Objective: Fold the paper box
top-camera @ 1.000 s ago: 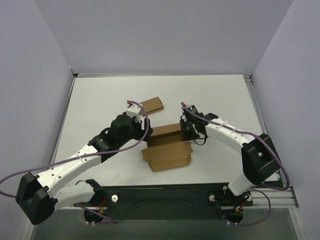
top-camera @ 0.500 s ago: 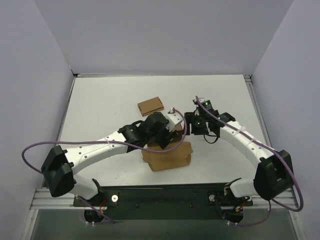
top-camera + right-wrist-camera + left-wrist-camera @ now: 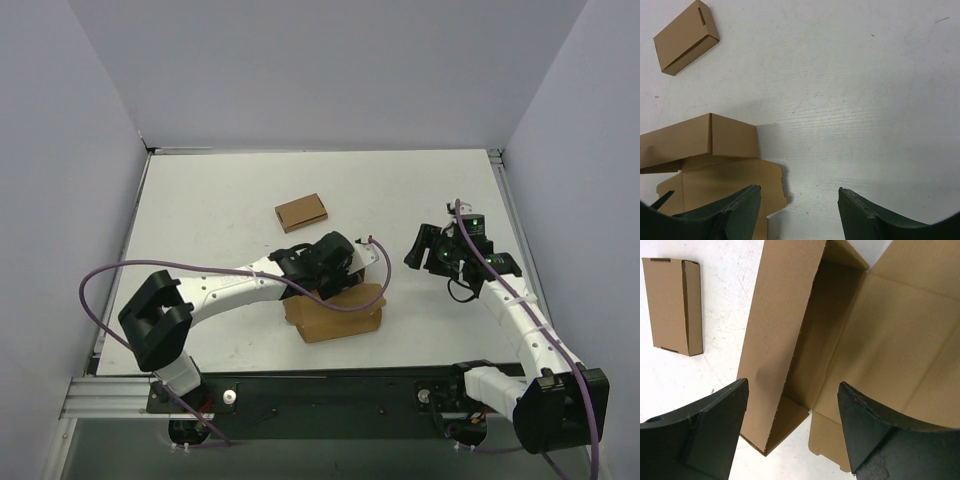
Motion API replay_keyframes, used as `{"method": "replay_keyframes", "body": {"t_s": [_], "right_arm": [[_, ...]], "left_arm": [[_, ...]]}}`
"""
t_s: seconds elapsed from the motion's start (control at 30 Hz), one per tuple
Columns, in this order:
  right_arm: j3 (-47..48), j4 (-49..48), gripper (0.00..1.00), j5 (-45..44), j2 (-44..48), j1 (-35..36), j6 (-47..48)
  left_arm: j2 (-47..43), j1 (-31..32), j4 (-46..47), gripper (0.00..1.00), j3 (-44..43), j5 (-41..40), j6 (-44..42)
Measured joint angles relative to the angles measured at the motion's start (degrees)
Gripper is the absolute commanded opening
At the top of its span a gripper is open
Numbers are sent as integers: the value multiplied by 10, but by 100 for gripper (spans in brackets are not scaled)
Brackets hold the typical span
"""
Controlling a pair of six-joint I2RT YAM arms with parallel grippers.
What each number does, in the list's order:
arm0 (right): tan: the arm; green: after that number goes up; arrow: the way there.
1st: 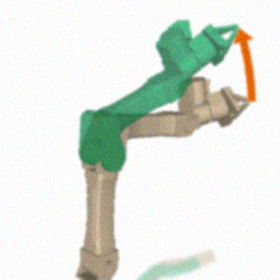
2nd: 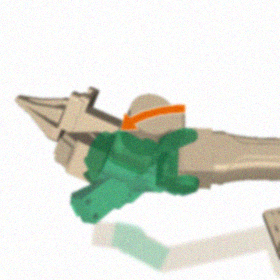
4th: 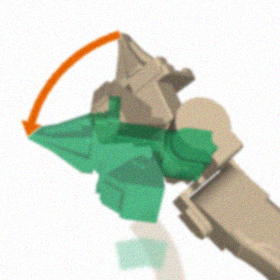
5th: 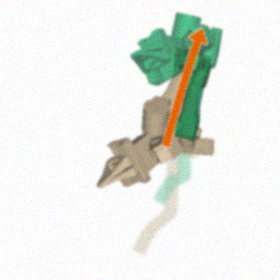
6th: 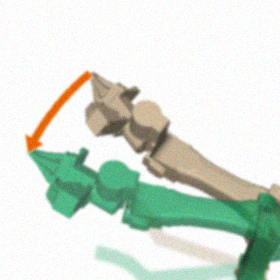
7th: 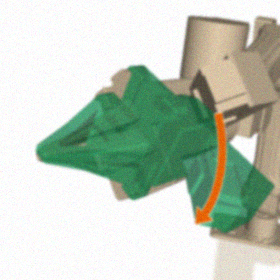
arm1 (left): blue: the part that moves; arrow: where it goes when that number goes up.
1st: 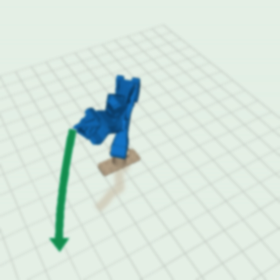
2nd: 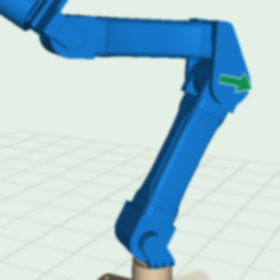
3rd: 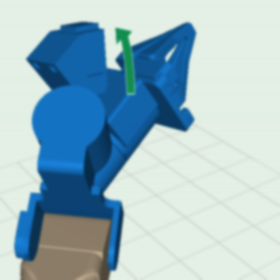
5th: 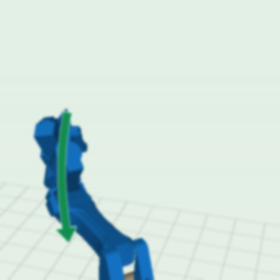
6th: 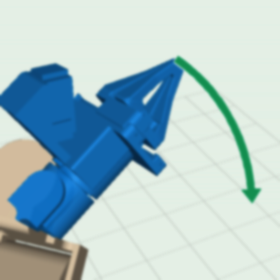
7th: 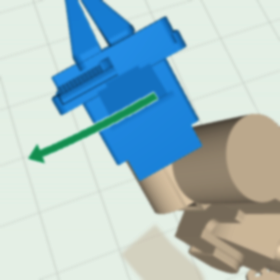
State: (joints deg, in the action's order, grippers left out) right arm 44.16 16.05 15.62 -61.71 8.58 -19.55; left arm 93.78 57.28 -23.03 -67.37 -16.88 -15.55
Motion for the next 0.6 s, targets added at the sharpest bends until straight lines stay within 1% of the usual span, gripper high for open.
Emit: {"method": "replay_keyframes", "body": {"t_s": [0.03, 0.07, 0.13, 0.17, 0.27, 0.3, 0.6], "right_arm": [[-1, -3, 63, 3, 3, -5, 0], [-3, -8, 63, 8, 6, -8, 0], [-4, -16, 63, 17, 9, -14, 0], [-4, -19, 63, 20, 9, -15, 0], [-6, -24, 62, 31, 9, -17, 0], [-6, -25, 62, 33, 9, -18, 0], [-6, -26, 62, 53, 9, -19, -1]], "left_arm": [[7, 0, 3, 78, 0, -5, -4], [14, 0, 6, 72, -1, -10, -8], [31, -2, 10, 65, -4, -19, -14], [39, -3, 11, 59, -7, -26, -17], [60, -14, 13, 50, -31, -46, -18], [64, -19, 15, 46, -38, -48, -16], [89, -64, 13, 37, -62, -49, 17]]}}
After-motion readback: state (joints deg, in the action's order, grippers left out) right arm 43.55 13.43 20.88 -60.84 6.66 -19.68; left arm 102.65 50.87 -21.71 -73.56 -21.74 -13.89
